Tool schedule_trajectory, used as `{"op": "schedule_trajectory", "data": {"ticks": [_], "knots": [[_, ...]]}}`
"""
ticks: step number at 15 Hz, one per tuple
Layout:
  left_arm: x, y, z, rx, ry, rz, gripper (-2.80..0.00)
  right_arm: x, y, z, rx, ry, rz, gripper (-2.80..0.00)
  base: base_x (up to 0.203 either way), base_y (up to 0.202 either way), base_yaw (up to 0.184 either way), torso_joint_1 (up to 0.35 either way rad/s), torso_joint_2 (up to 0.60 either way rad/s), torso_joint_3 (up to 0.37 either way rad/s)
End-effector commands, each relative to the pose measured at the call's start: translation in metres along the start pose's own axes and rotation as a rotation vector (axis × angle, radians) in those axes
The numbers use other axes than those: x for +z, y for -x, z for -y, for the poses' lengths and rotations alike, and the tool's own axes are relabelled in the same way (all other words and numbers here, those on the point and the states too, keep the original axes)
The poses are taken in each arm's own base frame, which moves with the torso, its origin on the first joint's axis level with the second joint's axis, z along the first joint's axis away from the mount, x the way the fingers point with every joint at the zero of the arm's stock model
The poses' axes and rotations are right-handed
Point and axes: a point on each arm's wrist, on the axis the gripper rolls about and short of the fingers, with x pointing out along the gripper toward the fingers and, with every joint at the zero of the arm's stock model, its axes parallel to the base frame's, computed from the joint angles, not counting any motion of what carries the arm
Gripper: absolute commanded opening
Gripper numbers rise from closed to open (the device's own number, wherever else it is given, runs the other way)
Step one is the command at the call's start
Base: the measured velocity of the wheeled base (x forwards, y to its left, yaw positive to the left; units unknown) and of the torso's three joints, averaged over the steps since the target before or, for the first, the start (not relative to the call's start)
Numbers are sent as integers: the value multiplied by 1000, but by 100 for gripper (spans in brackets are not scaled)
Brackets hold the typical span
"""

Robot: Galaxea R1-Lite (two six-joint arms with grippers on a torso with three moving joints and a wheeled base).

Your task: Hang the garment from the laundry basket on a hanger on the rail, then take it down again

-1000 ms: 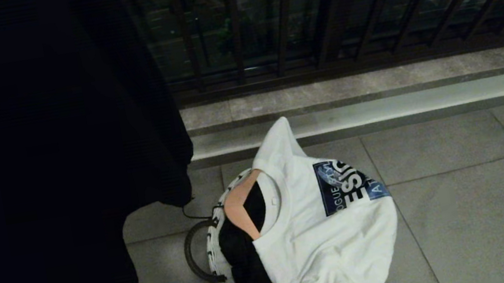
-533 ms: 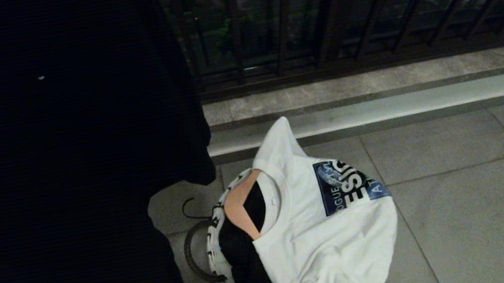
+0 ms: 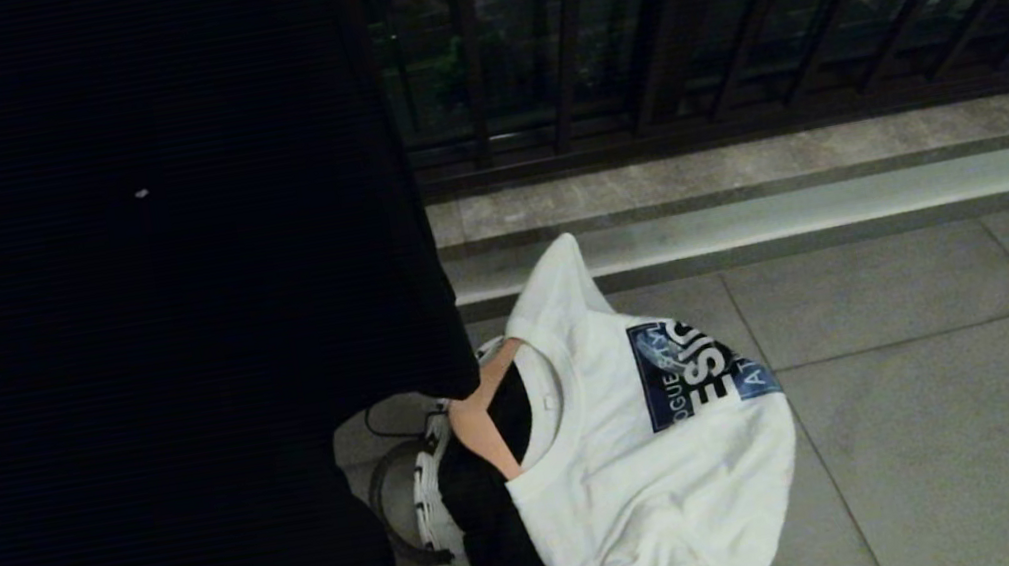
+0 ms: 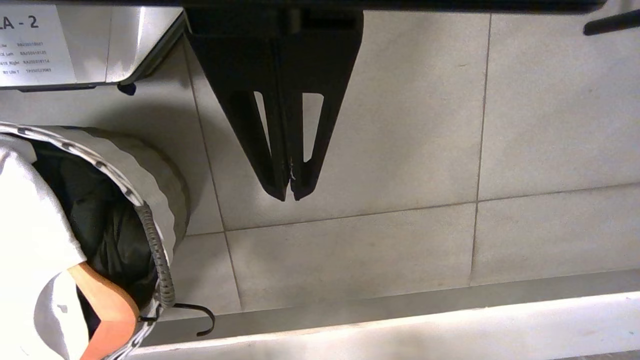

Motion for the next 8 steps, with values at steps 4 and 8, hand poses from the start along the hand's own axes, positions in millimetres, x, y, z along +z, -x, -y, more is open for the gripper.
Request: {"op": "schedule_trajectory", "data": {"ticks": [4, 8], "knots": [[0, 0, 0, 0, 0, 0, -280, 67, -37, -7, 199, -18, -224, -280, 0, 0, 0, 0, 0, 0], [0, 0, 0, 0, 0, 0, -280, 101, -101, -13, 377, -34, -422, -280, 0, 0, 0, 0, 0, 0]]}}
